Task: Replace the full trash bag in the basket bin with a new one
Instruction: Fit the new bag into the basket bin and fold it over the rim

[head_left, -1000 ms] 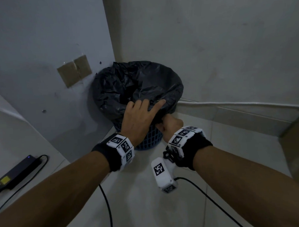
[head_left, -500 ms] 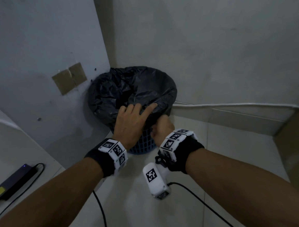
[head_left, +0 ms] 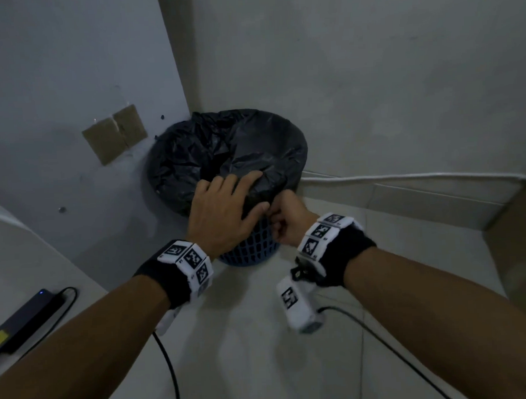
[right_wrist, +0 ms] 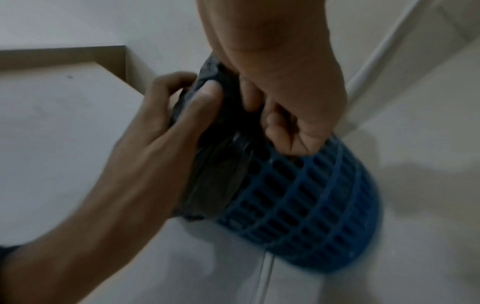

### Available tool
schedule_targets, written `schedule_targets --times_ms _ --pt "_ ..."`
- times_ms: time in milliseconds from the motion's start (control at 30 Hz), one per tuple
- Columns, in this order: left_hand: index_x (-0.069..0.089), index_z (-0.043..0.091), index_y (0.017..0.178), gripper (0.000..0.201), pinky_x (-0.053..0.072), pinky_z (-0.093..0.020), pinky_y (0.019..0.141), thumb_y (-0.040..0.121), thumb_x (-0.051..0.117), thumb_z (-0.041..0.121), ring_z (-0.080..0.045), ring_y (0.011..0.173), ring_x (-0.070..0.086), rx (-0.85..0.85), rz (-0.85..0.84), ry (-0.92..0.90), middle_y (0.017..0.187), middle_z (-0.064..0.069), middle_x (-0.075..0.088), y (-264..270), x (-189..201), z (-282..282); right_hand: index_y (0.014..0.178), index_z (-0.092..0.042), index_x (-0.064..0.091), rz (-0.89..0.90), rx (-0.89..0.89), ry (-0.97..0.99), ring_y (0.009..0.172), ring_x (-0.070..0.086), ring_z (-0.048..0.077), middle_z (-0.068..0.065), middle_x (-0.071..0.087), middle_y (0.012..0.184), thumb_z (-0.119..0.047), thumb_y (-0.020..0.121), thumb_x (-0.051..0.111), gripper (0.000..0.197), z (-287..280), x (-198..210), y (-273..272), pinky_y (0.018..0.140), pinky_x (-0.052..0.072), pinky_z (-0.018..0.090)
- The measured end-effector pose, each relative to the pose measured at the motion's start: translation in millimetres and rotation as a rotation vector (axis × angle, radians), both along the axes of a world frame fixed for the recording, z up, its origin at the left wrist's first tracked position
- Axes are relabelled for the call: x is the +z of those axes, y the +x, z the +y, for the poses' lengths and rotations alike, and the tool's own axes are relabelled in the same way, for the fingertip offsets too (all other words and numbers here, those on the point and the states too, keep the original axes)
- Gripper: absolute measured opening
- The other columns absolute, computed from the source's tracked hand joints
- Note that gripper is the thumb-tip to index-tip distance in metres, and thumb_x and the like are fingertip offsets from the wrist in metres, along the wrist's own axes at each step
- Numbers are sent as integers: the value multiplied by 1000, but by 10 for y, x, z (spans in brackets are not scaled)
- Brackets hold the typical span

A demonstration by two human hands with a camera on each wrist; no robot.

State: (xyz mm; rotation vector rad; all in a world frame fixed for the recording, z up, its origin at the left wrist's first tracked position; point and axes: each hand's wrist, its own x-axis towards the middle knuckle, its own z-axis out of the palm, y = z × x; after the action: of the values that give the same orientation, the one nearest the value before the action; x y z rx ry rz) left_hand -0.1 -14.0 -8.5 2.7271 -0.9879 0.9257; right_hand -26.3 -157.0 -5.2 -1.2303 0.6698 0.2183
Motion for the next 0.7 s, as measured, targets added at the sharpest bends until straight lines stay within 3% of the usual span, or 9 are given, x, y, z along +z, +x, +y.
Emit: schedule_targets --times_ms 100,233,333,433,500,567,633,700 --pt "53 19 120 58 33 -36 78 91 32 65 -24 84 56 9 56 -70 99 -1 64 9 30 7 77 -15 51 97 192 -165 42 20 14 -4 31 34 -10 78 40 13 -281 71 -39 45 21 16" --pt "53 21 89 60 31 -37 80 88 22 72 -22 76 51 23 105 -84 75 4 53 100 90 145 87 -8 56 98 53 -274 48 28 17 4 35 54 -15 90 39 18 -564 -40 -113 49 27 20" --pt "49 21 77 60 31 -41 88 92 15 67 -23 78 50 42 107 -94 71 5 48 174 115 365 86 -7 54 62 -72 -248 56 40 20 6 41 69 -21 95 35 25 -680 -43 -82 53 33 23" --pt "53 18 77 61 31 -53 99 95 15 61 -27 88 51 68 124 -79 79 1 53 218 117 553 92 -11 53 -19 -132 -164 64 46 22 8 47 82 -32 96 41 25 -700 30 -23 57 42 28" --pt "59 15 82 61 27 -57 102 96 17 58 -29 94 51 95 133 -57 88 -4 58 234 122 647 107 -14 50 -59 -119 -155 80 52 26 10 48 101 -44 95 44 33 -688 86 5 69 48 35" --pt "61 15 85 54 25 -55 103 95 23 52 -29 96 52 111 113 -74 93 -5 60 233 132 709 112 -20 46 -88 -111 -169 98 52 31 9 45 116 -47 93 45 32 -692 155 17 79 49 38" --pt "60 15 85 42 27 -51 101 93 31 44 -30 93 53 100 87 -149 92 -4 59 211 166 722 103 -22 47 -132 -109 -145 106 52 32 6 46 113 -46 94 43 26 -706 221 29 86 51 41" --pt "60 15 85 34 29 -47 98 92 35 37 -29 87 53 71 53 -221 88 -4 60 167 230 652 90 -23 52 -180 -112 -104 96 56 27 2 52 98 -43 95 44 23 -700 268 29 75 54 35"
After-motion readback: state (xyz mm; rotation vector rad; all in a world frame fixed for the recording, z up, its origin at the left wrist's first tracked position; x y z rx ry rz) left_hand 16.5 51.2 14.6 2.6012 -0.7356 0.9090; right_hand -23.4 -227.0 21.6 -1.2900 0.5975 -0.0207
